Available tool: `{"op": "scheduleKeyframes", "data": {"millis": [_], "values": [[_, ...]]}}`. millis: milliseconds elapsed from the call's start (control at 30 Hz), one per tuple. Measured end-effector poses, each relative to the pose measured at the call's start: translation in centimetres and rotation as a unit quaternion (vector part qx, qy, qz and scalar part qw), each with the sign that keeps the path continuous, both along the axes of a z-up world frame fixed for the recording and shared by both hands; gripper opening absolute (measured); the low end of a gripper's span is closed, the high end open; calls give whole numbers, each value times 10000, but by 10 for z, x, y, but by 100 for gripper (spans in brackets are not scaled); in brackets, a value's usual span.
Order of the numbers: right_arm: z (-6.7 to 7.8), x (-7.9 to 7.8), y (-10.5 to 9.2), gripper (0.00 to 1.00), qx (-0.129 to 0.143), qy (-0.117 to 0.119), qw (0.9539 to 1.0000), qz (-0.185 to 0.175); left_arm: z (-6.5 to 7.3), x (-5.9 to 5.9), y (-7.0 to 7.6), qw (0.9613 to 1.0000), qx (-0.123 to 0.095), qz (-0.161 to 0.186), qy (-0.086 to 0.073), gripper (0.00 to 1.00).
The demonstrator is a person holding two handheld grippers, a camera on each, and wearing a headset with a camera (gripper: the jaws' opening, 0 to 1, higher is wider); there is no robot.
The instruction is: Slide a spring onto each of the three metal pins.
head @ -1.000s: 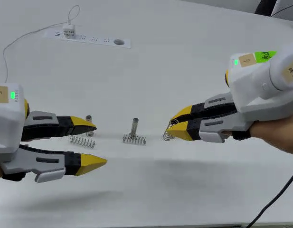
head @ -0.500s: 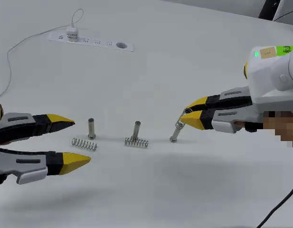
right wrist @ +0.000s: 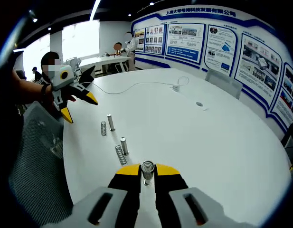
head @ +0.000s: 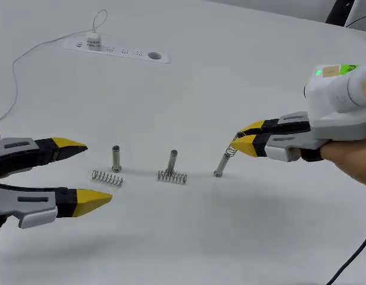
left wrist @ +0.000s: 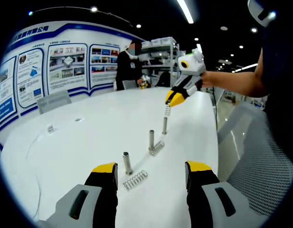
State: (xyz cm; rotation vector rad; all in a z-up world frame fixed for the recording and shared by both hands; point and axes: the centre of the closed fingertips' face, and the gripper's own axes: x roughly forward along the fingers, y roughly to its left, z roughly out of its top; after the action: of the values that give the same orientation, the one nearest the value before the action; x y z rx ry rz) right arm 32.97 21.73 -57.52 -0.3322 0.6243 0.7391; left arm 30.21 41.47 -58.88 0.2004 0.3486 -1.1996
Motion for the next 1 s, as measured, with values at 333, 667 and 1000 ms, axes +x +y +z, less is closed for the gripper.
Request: {"op": "scheduleKeyframes", "data": {"millis": [333, 667, 1000], "values": [[-9, 4, -1, 12, 39, 81, 9999, -57, -2, 1, 1, 10000, 35, 15, 33, 59], [-24, 7, 0, 12, 61, 184, 9998, -97, -4, -1, -1, 10000, 54, -28, 47, 58], [-45, 7, 0, 12, -56, 266, 9995, -130, -6, -3, 0, 9999, 75, -43, 58, 58]]}}
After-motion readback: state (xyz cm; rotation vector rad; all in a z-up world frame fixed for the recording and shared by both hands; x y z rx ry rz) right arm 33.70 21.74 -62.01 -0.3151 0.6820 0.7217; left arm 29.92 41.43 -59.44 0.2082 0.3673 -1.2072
